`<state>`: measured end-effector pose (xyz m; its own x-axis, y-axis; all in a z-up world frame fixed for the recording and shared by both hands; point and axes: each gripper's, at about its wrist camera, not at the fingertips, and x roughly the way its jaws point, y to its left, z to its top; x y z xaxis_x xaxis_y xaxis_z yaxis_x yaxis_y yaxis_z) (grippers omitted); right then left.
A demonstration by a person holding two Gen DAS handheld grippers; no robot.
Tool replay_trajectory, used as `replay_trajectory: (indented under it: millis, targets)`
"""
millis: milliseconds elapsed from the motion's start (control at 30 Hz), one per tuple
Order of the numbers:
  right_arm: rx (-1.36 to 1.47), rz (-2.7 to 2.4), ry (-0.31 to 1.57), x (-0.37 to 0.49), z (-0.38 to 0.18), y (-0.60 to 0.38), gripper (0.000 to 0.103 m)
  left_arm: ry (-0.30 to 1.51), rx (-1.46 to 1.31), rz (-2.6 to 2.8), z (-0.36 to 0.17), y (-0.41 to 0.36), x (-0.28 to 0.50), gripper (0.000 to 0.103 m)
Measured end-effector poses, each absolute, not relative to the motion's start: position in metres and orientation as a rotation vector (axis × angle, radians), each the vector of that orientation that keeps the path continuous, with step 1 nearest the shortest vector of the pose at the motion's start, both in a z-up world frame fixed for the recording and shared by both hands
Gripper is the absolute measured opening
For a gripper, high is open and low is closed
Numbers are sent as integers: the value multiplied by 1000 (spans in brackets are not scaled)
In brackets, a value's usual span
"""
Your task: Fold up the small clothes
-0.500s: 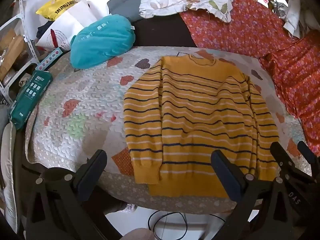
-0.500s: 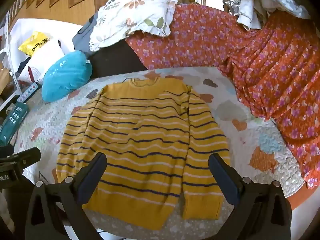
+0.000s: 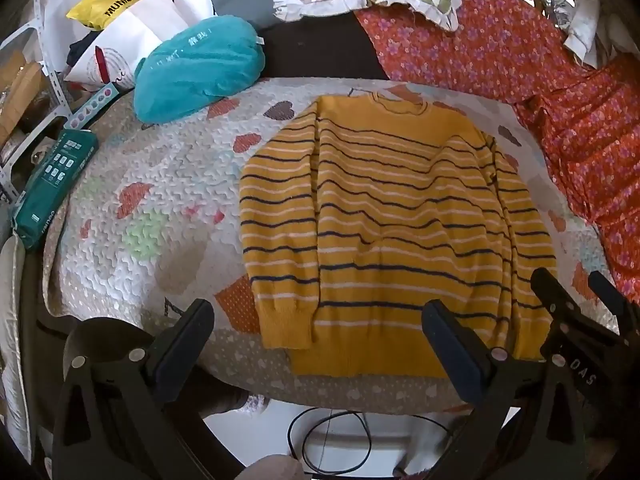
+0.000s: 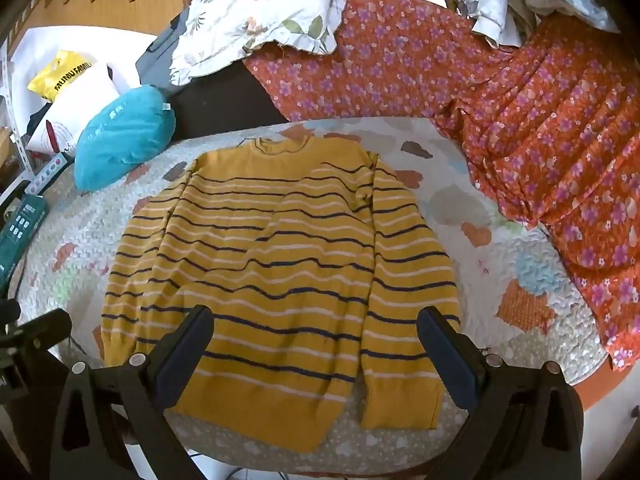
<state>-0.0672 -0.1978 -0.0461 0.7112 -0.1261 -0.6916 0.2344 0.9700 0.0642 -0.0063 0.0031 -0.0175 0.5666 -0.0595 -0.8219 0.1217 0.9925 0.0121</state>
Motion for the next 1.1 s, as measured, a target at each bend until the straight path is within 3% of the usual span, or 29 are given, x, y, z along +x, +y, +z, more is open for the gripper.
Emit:
replay_trajectory:
  millis: [667,1100]
  targets:
    - [148,-224,778,-66,-54,-201,103,1043,48,-103,-36,7,-2,103]
    - [193,-234,856,-53,-85,-216,103,1150,76,-61,-78,7,39,103]
